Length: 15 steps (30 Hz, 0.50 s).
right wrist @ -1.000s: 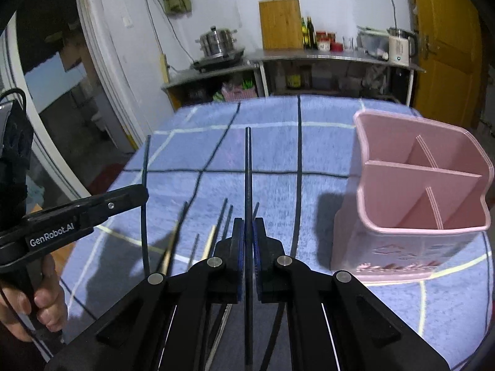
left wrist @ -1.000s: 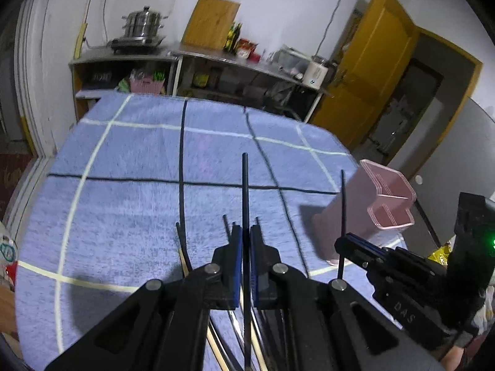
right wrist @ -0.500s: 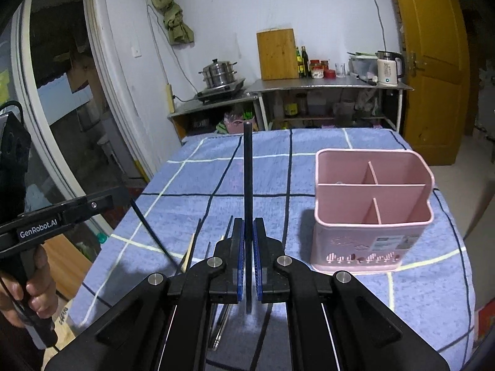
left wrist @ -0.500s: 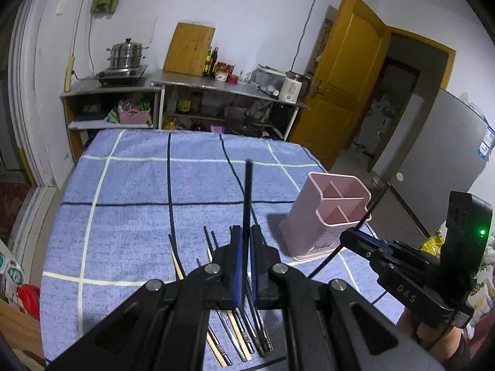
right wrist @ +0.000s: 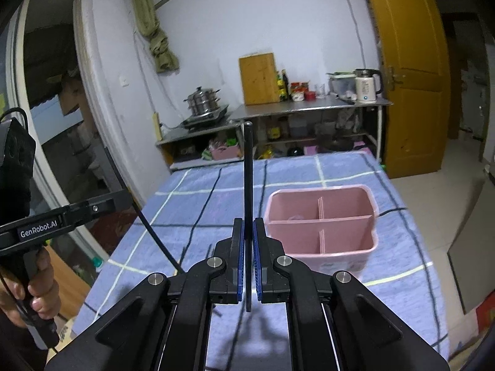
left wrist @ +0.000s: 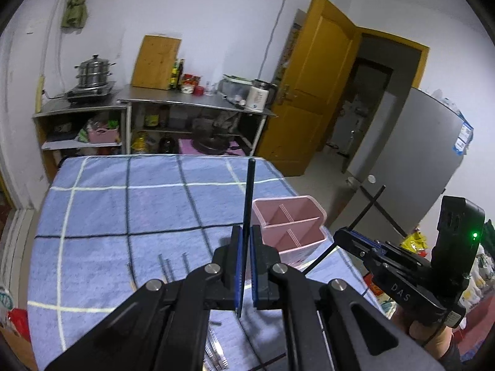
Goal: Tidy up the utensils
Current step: 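Lift the black chopstick with the right gripper and carry it over the pink caddy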
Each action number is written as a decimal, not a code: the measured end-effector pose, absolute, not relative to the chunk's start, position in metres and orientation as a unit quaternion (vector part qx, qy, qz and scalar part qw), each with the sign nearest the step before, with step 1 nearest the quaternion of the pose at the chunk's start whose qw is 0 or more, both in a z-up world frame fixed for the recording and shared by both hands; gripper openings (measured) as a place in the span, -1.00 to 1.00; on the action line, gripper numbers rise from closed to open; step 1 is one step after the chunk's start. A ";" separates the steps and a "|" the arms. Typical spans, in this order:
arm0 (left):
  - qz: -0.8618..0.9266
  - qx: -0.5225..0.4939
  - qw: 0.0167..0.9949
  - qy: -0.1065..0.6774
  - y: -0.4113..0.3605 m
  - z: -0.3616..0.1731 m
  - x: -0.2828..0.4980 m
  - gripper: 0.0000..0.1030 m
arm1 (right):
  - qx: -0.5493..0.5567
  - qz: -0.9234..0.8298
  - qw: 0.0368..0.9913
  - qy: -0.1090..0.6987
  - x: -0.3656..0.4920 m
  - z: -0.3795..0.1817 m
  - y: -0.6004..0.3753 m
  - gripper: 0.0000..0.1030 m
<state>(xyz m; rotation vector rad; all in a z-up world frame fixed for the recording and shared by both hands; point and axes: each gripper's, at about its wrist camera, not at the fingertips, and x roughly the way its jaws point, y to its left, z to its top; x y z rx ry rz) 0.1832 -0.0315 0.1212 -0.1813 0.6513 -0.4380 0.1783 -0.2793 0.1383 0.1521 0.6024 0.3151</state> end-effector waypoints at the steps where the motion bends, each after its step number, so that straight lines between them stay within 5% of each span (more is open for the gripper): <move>1: -0.220 -0.089 0.919 0.315 -0.037 0.125 0.188 -0.91 | 0.075 0.150 0.942 0.291 0.177 0.141 -0.284 -0.89; 15: -0.252 -0.092 0.923 0.276 -0.086 0.161 0.239 -0.91 | 0.093 0.109 0.961 0.236 0.212 0.185 -0.328 -0.89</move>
